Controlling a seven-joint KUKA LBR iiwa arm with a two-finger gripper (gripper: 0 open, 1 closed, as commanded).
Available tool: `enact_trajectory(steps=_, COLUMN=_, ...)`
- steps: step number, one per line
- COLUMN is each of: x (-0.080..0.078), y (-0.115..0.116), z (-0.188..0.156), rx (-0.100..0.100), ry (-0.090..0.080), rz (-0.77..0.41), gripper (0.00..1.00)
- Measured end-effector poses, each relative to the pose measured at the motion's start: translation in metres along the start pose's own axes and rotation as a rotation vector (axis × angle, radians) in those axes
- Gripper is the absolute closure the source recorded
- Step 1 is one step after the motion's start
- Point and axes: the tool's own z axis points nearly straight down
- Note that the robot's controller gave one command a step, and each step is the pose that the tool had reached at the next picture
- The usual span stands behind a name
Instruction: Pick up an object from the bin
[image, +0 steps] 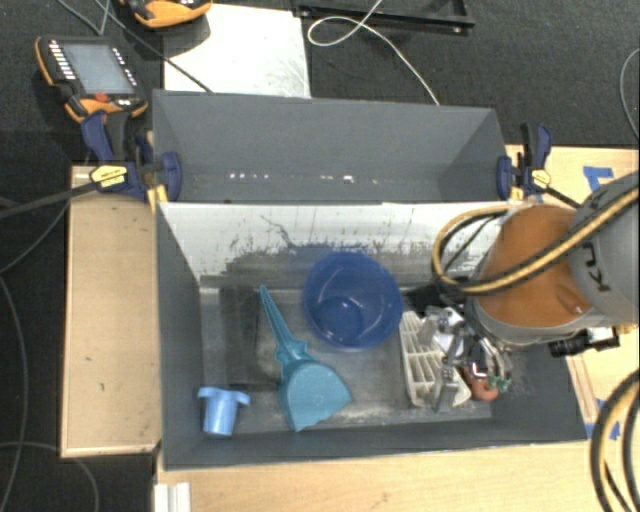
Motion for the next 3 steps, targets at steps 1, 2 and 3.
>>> enact_trajectory(steps=1, x=0.008, y=0.028, z=-0.024, rx=-0.001, ry=-0.009, rz=0.113, gripper=0.00)
enact_trajectory(steps=2, x=0.014, y=0.000, z=-0.033, rx=0.001, ry=-0.003, rz=-0.019, gripper=0.00)
enact_trajectory(steps=3, x=-0.012, y=0.035, z=-0.022, rx=-0.002, ry=-0.014, rz=0.109, gripper=0.00)
